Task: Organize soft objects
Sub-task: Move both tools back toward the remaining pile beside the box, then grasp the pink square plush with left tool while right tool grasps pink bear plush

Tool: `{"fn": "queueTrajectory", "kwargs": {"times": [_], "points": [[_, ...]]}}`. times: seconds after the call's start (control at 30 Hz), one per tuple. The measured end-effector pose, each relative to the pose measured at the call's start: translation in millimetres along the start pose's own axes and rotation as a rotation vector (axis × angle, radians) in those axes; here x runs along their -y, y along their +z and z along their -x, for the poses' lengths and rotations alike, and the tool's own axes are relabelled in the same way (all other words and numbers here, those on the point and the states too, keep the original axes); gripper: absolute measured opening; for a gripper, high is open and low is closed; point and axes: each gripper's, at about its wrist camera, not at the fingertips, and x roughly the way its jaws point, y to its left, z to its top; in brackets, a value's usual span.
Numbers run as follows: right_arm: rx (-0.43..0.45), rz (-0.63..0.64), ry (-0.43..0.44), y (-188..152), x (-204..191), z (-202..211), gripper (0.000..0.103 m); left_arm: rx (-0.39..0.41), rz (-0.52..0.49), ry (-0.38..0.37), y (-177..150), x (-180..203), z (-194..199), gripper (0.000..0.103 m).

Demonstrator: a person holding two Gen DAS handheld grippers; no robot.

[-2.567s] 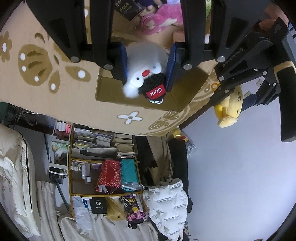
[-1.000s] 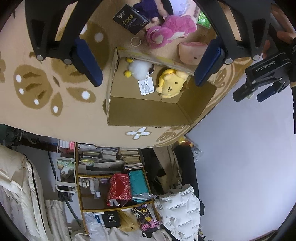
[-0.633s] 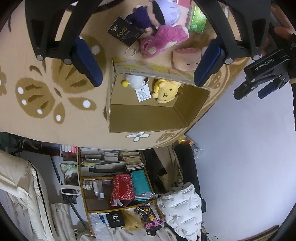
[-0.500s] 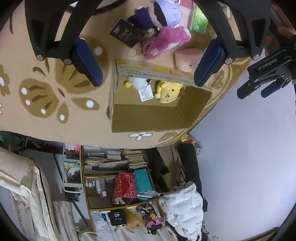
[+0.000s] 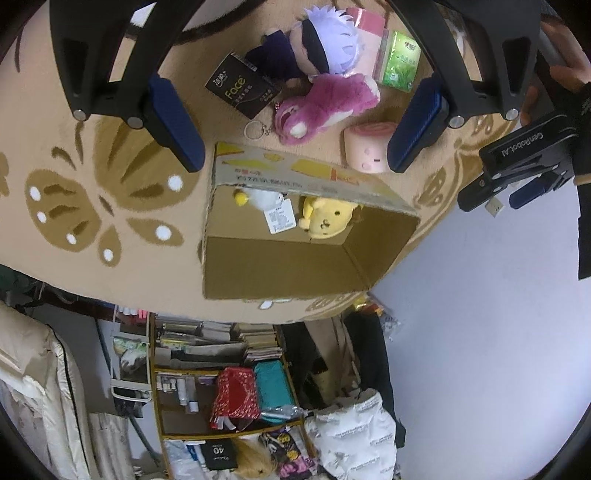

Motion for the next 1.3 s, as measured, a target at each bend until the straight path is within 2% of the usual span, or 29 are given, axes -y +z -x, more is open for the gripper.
{"fn": "queueTrajectory", "kwargs": {"times": [0.3,0.9,1.3], "points": [[-0.078,0.003,0.02,-7.9,-2.6,-24.2,0.103,-0.046,-0.04,-0.015,-3.3,8.9,-20.5,0.102],[-0.288,0.076,0.022,-33.7,-16.0,-87.0,0.103,-0.17,-0.034,-0.079,-14.1,22.4,-70.4,0.102],[-0.36,0.031,0.064,-42.5,-13.4,-110.0,0.102,-0.206,-0.074,-0.079,-22.5,38.6,-96.0,0.103]]}}
